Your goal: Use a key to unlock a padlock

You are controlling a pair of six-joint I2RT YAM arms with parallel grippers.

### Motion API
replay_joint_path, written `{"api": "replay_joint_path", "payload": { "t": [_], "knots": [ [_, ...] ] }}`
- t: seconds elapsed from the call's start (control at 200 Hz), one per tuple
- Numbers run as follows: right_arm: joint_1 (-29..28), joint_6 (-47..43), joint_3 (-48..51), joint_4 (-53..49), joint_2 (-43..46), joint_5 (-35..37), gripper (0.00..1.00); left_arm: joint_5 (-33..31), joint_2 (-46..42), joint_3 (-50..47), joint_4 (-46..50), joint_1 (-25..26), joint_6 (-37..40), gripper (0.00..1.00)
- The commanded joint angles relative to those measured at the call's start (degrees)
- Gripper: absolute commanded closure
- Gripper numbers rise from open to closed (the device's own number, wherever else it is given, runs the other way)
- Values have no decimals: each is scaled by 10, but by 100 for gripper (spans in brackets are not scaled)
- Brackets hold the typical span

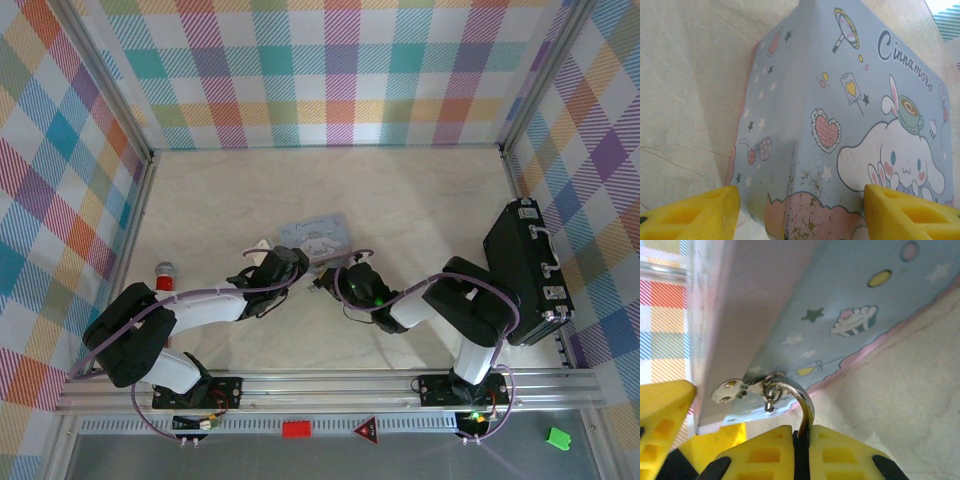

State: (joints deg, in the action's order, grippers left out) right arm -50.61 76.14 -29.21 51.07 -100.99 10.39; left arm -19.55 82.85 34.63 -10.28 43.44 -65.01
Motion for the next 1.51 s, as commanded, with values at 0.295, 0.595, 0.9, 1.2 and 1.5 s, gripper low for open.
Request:
{"api": "replay_joint_path", "payload": {
  "t": [0.295, 0.595, 0.9, 1.2, 1.5],
  "knots": [
    [3, 10, 24, 57, 40, 72, 99, -4, 23, -20, 100, 10, -34, 34],
    [22, -87, 65, -29, 113, 62, 100, 22, -15, 6, 115, 8, 29, 24],
    [41, -327, 53, -366, 326, 23, 97, -34, -216, -16, 208, -7, 241, 9],
    [48, -457, 20, -531, 405, -83, 97, -66, -372, -94, 223, -10, 330, 5],
    [47, -449, 37, -567, 395, -115, 96, -91, -492, -152, 233, -11, 343, 2]
  ]
}}
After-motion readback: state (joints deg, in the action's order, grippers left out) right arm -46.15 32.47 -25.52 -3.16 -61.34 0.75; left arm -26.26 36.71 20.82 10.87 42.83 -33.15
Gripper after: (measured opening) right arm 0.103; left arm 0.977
